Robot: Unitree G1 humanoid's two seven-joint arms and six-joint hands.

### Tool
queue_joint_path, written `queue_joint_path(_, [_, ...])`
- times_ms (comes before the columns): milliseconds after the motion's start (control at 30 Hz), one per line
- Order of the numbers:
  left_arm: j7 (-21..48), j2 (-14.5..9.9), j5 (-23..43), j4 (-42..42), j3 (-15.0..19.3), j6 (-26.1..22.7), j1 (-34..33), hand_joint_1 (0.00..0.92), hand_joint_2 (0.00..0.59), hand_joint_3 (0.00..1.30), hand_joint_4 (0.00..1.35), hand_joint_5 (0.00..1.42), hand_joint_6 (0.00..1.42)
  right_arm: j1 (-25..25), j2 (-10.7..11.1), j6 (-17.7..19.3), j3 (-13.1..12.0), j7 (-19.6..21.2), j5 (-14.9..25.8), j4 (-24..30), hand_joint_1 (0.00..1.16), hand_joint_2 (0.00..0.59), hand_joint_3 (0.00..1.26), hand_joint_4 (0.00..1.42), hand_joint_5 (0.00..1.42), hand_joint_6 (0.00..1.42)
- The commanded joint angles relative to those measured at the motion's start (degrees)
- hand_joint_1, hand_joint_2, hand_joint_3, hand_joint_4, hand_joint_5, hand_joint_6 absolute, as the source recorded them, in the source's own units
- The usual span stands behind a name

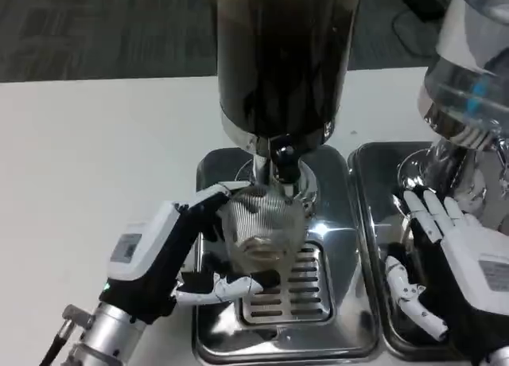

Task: Grasp the cup under the faucet to collect the drink, then remove the cup.

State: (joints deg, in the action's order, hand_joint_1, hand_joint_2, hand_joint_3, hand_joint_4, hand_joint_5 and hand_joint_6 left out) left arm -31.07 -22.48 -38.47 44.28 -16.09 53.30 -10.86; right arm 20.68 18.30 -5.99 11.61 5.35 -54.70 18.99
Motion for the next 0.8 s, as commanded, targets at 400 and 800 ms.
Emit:
queue_joint_path(400, [1.0,2.8,-0.3,6.6,-3.5,-0.2,-6.2,0.545,0.141,0.44,0.47,0.73,0.83,-0.3,0.5,-0.2,-2.0,-0.5,0.9,1.7,0.03,0.526,0.04,0.00,0.00,0.05])
queue_joint_path(800, [4.5,2.3,-0.2,5.9,-4.1,-3.6,-5.8,0.336,0.095,0.28,0.30,0.46,0.37,-1.0,0.4,0.0,-1.3,-0.6,1.2,0.8,0.04,0.526,0.04,0.00,0.00,0.05])
